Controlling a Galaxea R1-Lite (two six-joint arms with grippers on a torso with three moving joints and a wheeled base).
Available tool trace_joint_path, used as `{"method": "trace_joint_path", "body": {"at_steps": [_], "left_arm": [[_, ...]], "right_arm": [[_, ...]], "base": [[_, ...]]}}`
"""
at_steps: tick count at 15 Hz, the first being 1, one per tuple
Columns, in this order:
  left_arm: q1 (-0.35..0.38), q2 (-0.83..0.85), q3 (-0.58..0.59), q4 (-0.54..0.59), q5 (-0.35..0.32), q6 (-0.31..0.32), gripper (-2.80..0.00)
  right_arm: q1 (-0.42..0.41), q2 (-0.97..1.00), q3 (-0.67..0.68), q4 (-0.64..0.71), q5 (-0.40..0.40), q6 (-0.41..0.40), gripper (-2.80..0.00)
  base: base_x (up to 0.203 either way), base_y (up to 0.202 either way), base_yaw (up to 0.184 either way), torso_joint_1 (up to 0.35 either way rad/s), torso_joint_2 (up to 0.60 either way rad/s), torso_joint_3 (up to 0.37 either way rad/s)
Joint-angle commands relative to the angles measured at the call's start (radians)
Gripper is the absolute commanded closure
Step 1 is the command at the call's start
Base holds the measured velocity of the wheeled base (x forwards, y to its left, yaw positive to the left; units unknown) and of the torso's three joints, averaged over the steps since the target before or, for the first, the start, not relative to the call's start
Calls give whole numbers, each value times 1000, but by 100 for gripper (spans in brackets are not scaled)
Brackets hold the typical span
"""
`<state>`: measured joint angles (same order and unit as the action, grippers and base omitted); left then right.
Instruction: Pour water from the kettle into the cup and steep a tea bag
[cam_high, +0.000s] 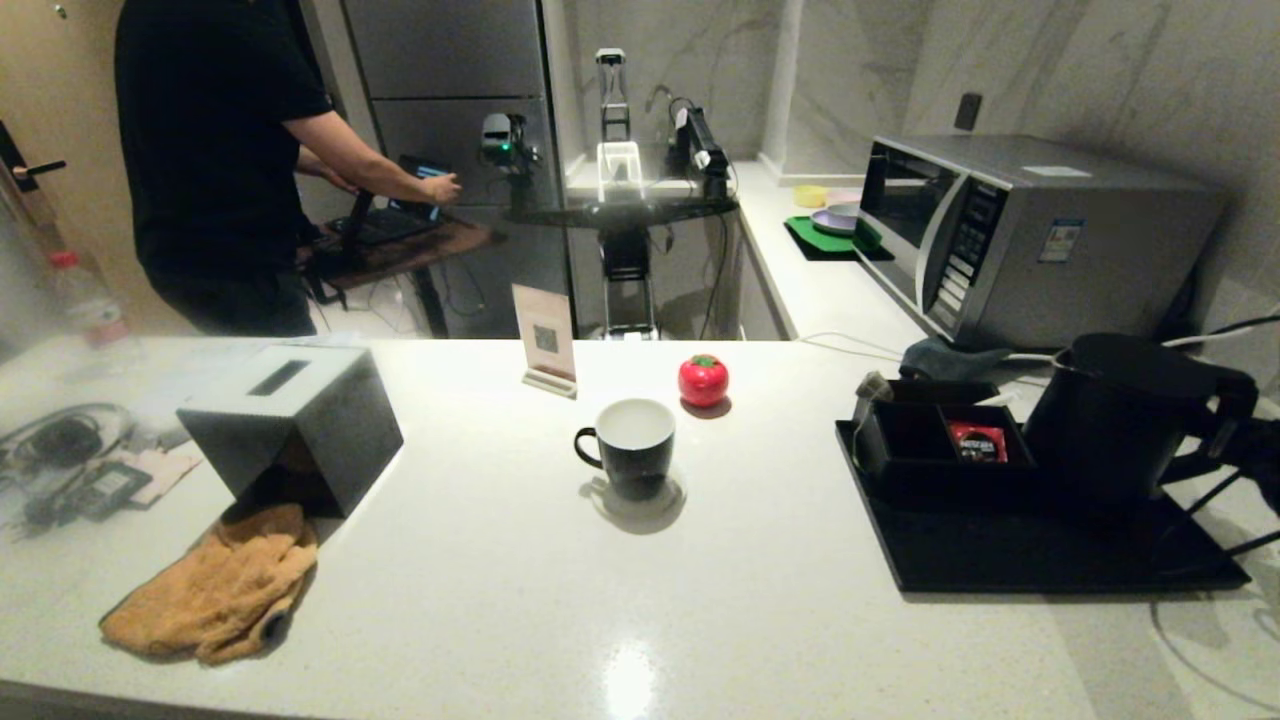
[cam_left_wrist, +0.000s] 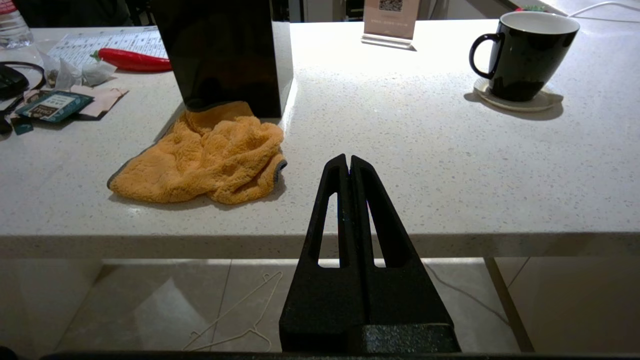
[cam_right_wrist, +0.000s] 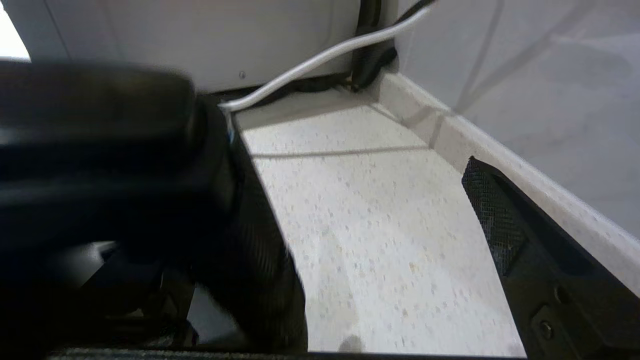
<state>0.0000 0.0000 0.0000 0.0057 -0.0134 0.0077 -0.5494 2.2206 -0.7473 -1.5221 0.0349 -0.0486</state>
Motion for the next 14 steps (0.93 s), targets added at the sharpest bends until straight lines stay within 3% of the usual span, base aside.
{"method": "trace_joint_path", "body": {"at_steps": [1,14], "left_arm": [[0,0,0,0,0,0,0],[0,0,0,0,0,0,0]], "right_arm": [[2,10,-21,-23,2,-1,-280],[26,-2,-55,-24,0,-4,-280]], "base": [[0,0,0,0,0,0],[0,0,0,0,0,0]]}}
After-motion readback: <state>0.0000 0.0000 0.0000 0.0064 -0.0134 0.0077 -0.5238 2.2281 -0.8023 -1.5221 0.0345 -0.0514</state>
